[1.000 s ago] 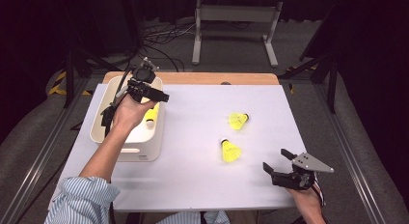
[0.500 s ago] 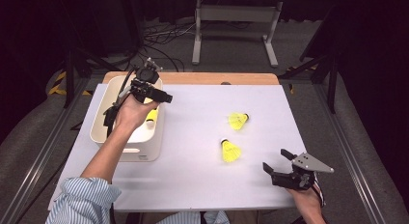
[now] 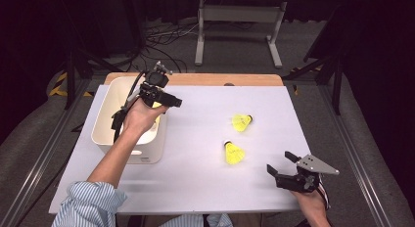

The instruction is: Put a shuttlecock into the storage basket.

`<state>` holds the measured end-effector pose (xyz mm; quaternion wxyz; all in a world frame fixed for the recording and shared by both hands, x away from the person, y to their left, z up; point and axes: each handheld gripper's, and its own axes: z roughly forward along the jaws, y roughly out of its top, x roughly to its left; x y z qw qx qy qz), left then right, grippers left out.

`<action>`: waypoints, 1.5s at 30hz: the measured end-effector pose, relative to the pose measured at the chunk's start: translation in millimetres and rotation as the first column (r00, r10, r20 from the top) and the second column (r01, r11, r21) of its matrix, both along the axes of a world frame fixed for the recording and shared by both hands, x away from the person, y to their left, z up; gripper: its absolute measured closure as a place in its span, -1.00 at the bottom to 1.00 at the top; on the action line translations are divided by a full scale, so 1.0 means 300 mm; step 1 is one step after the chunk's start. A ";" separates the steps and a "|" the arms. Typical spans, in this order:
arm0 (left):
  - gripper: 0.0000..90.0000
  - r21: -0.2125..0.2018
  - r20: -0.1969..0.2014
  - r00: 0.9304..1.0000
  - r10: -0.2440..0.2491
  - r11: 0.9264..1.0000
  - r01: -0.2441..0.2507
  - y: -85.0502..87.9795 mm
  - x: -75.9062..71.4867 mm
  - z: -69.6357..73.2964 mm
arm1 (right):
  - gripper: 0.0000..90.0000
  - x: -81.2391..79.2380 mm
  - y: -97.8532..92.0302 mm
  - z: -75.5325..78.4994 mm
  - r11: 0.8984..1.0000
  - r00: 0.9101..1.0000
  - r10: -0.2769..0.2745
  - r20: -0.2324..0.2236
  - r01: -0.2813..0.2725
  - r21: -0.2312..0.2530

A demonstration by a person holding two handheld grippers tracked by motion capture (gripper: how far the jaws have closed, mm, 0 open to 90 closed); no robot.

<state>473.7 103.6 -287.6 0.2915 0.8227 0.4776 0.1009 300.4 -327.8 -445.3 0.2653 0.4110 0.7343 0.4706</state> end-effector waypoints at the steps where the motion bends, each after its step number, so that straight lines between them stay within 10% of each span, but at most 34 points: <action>1: -0.22 -0.002 -0.005 1.000 -0.001 1.000 0.001 -0.002 -0.002 0.000 | -0.68 0.000 0.000 0.000 1.000 1.000 0.001 0.001 -0.001 0.000; 45: -0.24 -0.009 0.002 0.998 -0.068 0.998 0.068 -0.100 -0.050 -0.035 | -0.68 0.001 -0.002 0.000 1.000 1.000 -0.001 0.002 0.001 0.003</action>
